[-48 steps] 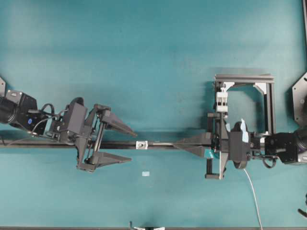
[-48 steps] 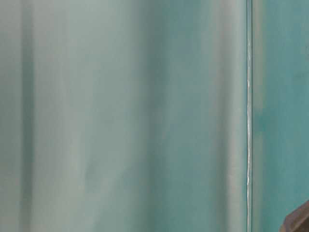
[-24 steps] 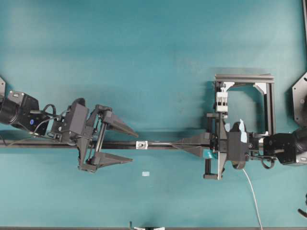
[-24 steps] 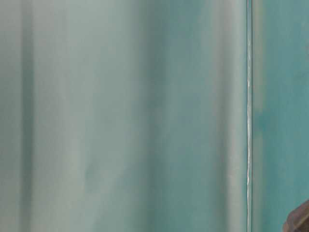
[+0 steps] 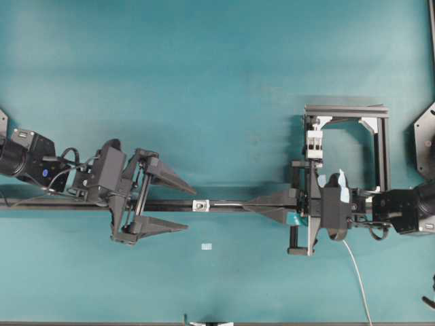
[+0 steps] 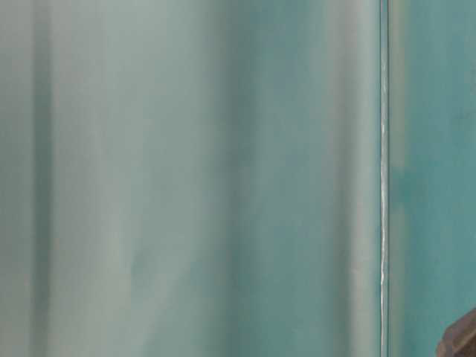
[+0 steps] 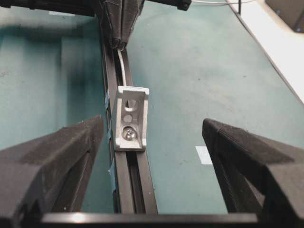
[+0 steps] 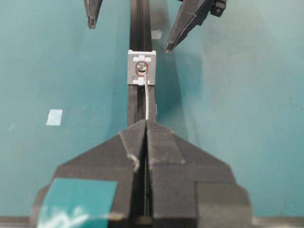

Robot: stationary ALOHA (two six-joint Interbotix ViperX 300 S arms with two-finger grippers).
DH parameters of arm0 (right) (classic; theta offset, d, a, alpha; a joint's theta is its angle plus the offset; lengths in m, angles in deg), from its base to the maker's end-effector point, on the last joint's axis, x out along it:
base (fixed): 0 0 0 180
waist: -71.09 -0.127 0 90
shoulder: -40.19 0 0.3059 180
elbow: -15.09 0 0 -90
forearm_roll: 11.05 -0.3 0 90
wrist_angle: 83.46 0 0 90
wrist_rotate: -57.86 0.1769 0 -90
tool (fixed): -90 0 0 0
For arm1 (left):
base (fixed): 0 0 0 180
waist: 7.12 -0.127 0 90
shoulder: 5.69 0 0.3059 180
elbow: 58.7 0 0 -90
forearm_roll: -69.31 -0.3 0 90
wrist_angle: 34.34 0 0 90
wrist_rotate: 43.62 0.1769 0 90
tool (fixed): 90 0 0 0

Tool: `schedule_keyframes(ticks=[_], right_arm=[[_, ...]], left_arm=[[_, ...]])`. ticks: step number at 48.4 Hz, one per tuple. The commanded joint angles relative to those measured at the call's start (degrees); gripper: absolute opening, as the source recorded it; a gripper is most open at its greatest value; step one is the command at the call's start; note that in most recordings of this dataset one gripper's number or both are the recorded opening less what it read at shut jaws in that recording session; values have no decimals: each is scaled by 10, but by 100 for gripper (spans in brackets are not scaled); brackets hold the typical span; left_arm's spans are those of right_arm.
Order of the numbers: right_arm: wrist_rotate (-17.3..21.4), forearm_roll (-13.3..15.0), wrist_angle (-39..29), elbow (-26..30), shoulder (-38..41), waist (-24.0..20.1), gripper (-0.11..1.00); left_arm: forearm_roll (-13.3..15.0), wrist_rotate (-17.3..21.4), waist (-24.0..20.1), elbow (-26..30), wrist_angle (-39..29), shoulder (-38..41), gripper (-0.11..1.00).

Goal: Insert the wire through the hole in the metal fitting marked with a red label. (retake)

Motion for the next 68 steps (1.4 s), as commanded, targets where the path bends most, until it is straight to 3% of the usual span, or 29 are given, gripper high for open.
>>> schedule_keyframes(ticks=[1,68], right_arm=[[1,-1,4,7,-8,-4,1],[-2,-7,2,42,21,15,1]], left_arm=[[1,0,3,5,3,-7,40],[1,3,2,5,3,-9,40]])
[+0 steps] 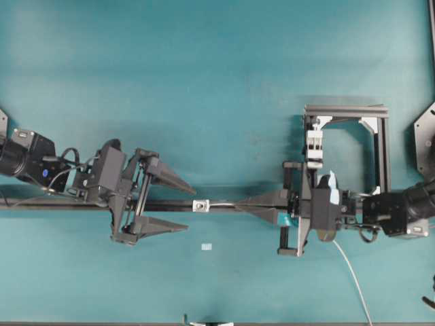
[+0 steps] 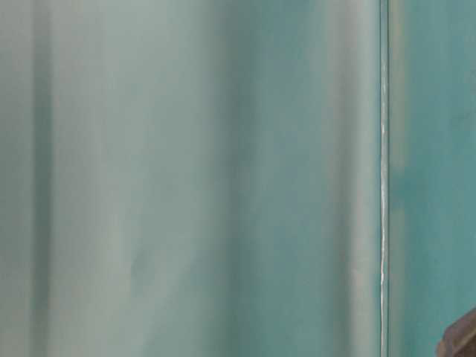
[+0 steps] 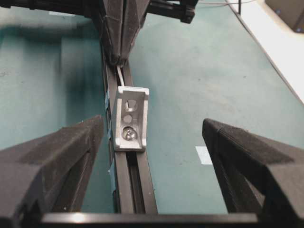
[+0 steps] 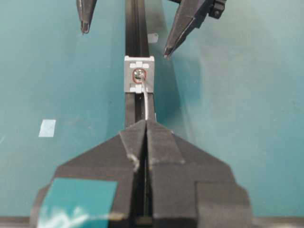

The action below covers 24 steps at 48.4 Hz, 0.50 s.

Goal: Insert the wire through the hole in the metal fitting marked with a red label. (retake)

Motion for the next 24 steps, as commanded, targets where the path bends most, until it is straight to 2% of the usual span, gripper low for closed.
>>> schedule_keyframes(ticks=[1,24], right_arm=[[0,0,2,11,-5,5,1],[-7,3,-9,30,4,18,1]], left_arm=[[1,1,2,5,2,-10,40],[1,1,2,4,3,-10,40]])
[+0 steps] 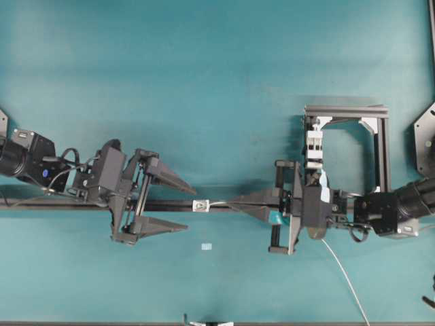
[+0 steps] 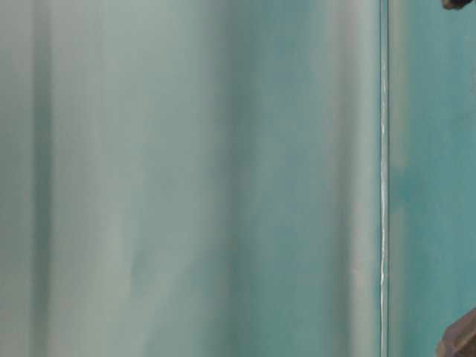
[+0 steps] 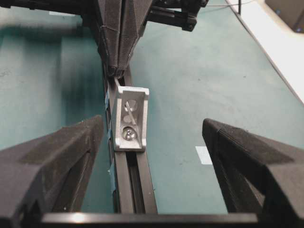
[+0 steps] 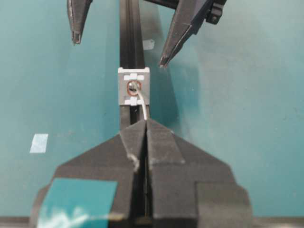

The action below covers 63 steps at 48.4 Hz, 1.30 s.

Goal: Insert the wire through the hole in the metal fitting marked with a red label. (retake)

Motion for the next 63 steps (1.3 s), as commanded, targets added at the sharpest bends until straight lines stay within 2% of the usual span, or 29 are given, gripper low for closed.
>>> schedule_keyframes(ticks=[1,22,63], right_arm=[[-7,1,1,10,-5,4,1],[-31,2,-16,33,0,8,1],[-34,14,-16,56,12,15,1]], left_arm=[[1,1,2,4,3,-9,40],[1,2,2,5,4,-10,40],[1,2,2,6,3,-10,40]])
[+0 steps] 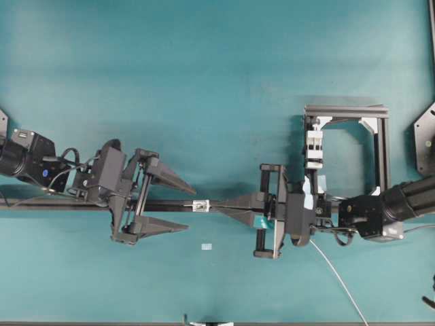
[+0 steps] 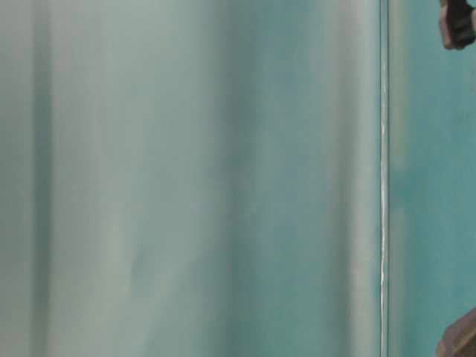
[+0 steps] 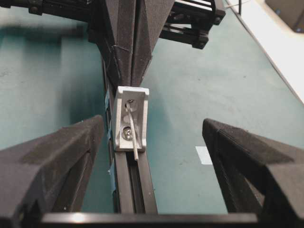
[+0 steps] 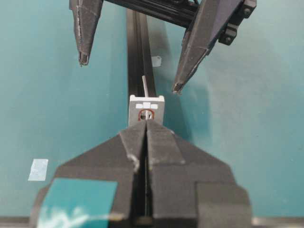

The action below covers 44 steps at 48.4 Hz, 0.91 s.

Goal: Insert the wire through the hole in the metal fitting marked with a red label. (retake)
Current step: 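Push the wire tip through the bracket hole with the right gripper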

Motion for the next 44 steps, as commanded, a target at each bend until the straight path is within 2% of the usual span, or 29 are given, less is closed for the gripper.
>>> schedule_keyframes(ticks=[1,38,44], right_arm=[[-3,3,2,8,-7,2,1],[-13,4,0,13,-7,3,1],[-13,3,0,13,-7,3,1]], left_arm=[[1,1,1,6,3,-9,40],[1,0,-1,18,-25,-11,39],[0,0,-1,18,-27,-11,32]])
